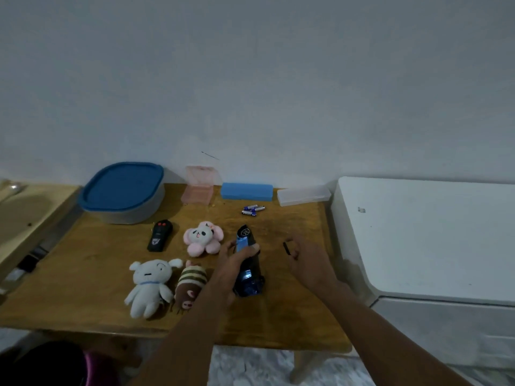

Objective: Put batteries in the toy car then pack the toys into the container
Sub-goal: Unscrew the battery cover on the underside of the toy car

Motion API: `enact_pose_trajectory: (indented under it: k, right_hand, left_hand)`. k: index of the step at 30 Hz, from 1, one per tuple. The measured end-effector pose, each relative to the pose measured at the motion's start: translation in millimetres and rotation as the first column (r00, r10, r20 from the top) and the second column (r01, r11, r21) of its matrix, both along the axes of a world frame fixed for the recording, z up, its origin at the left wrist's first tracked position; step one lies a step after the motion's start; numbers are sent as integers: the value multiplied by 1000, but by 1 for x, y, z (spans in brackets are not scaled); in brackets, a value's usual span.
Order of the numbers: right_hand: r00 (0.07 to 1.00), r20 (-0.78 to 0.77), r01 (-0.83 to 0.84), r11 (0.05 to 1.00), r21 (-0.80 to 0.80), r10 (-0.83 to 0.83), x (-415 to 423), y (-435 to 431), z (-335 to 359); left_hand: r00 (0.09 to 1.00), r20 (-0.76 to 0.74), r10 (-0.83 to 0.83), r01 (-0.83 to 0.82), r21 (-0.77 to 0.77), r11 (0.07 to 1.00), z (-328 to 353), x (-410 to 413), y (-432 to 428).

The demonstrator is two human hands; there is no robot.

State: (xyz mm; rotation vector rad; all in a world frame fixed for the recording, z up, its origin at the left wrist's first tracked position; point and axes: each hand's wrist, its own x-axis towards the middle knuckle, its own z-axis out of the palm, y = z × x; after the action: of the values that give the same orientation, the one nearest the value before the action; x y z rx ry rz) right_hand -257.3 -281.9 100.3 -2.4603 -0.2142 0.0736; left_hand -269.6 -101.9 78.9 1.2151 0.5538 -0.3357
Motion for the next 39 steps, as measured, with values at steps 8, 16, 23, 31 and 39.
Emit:
enact_pose_trajectory:
  k: [8,16,23,31,39]
  right_hand:
    - [987,120,104,994,13,-105,4,25,33]
    - [963,162,208,976,66,-217,1,63,49]
    - [936,146,306,946,104,-319,-2,84,58]
    - [924,169,331,939,97,-343,0,86,64]
    - [922,197,273,922,276,-332,10,73,73]
  left_hand:
    - [989,19,-149,149,0,989,24,10,19]
    - [980,5,-197,195,89,977,25,13,49]
    - [945,59,-321,316,80,945,27,14,64]
    - [906,164,-389,388,43,921,33,21,68]
    - [864,231,-448,430,125,894,38,26,53]
